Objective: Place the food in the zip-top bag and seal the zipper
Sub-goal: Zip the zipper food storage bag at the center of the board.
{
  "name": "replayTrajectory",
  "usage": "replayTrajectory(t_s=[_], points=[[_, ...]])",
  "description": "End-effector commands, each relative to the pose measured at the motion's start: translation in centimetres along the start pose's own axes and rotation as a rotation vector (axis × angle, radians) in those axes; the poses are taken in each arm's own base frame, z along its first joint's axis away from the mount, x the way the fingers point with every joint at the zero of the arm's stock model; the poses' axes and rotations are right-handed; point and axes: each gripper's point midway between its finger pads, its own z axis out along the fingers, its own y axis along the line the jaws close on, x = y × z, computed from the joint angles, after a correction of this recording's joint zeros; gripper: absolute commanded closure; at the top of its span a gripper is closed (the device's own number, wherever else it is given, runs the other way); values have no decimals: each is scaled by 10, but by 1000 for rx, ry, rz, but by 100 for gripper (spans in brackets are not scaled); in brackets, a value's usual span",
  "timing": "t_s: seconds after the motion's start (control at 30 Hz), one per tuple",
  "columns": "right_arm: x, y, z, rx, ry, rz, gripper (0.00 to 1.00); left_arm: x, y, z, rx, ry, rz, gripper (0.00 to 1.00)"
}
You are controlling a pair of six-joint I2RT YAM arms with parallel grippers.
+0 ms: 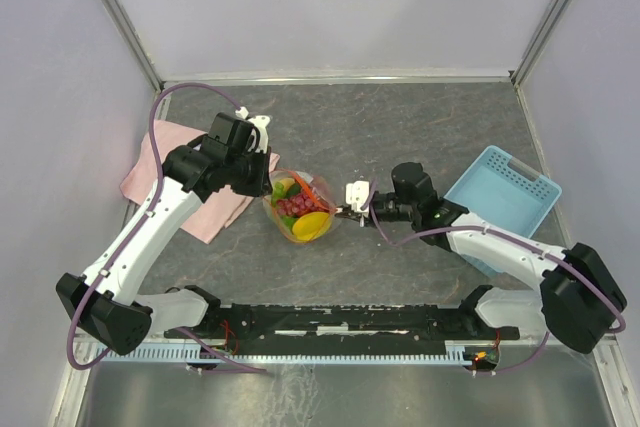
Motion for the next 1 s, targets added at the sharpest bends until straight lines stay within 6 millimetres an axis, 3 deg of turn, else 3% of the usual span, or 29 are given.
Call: replayTrajectory(t_s=[0.0,0.33,0.6,0.8,0.97], points=[[-33,-14,-15,41,-40,-83,97,-28,4,-13,-40,-110,45,97],[-79,-33,-49,128,-131,-51,98,-35,25,-13,-166,-124,38,97],[-76,-66,-65,257,-98,85,98,-35,32,-15,-200,-134,45,94],[-68,-74,-71,275,-44,173,98,-34,37,-13,-225,-138,43,79],[-66,-69,-67,230,-29,192,98,-50,23,-28,-159,-228,45,62]])
